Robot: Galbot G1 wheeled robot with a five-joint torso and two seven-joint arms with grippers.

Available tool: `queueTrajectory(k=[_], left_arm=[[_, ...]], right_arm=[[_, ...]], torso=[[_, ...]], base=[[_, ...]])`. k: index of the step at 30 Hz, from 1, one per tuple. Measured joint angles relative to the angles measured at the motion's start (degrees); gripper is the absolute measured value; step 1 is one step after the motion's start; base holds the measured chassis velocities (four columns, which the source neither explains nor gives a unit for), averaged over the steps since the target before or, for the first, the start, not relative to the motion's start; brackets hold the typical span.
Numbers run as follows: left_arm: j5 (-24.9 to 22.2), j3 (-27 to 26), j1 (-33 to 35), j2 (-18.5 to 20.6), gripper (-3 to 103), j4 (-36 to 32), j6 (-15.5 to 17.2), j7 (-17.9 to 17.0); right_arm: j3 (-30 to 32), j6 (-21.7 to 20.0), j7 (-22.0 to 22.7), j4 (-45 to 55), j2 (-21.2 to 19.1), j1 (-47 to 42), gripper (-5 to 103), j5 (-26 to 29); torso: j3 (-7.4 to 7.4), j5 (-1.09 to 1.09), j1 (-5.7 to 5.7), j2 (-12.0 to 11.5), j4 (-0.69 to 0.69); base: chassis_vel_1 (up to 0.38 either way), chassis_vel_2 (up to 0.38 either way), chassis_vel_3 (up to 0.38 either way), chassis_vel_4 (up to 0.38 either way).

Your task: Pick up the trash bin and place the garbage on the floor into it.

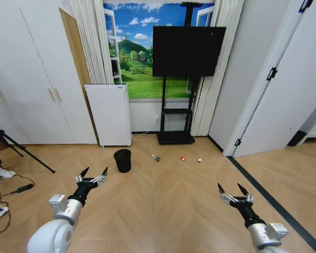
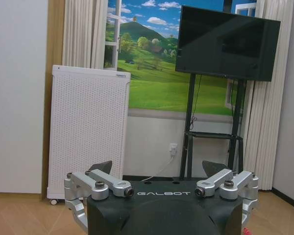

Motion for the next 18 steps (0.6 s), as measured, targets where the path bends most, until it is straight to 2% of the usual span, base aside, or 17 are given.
queueTrajectory(k=[18], left_arm=[[0.0,-0.1,0.0,0.1,100,0.1,0.1,0.0]], right_arm=[[0.0,1.8,-1.5,-1.4,0.1,0.5,100,0.5]], torso=[[-0.01,0.0,-0.01,0.0,0.0]], base=[[-0.019,0.007,0.013,-0.009]])
